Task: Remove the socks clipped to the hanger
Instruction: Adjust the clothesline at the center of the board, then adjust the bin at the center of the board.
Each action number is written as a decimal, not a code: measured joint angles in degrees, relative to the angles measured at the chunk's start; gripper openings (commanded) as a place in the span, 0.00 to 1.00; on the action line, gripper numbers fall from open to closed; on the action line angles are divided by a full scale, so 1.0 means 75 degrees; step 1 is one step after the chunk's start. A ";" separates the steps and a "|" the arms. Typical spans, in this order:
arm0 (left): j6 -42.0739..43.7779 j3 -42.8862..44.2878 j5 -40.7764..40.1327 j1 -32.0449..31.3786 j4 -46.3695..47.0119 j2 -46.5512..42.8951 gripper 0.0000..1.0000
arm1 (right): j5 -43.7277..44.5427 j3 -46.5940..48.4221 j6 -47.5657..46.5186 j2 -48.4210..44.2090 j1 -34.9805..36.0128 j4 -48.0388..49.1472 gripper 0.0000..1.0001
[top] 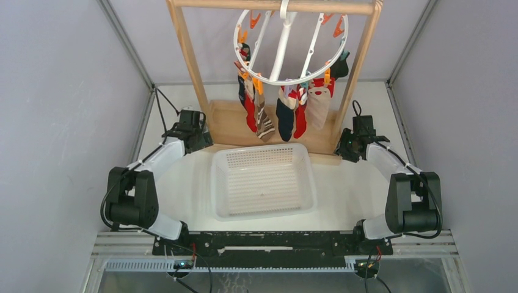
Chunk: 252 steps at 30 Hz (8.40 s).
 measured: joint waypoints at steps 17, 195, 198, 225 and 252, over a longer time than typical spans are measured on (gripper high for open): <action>0.0125 0.1492 0.0525 0.0536 -0.0458 0.1617 0.56 | -0.0015 -0.0006 -0.0023 -0.0003 0.0000 -0.0006 0.52; -0.1708 -0.2358 -0.2060 -0.5802 -0.1087 -0.5257 1.00 | 0.5432 -0.2664 0.6132 -0.5913 0.9655 -0.3730 0.39; -0.1781 -0.2358 -0.2069 -0.5965 -0.1000 -0.5246 1.00 | 0.5383 -0.2664 0.6085 -0.5878 0.9655 -0.3797 0.59; -0.3162 -0.2987 -0.2862 -0.7746 -0.0866 -0.5208 1.00 | 0.5738 -0.1763 0.5659 -0.6475 0.9667 -0.4546 0.70; -0.3998 -0.2025 -0.3494 -0.9498 -0.1728 -0.4208 1.00 | 0.5622 -0.0991 0.4310 -0.7195 0.9670 -0.4272 0.76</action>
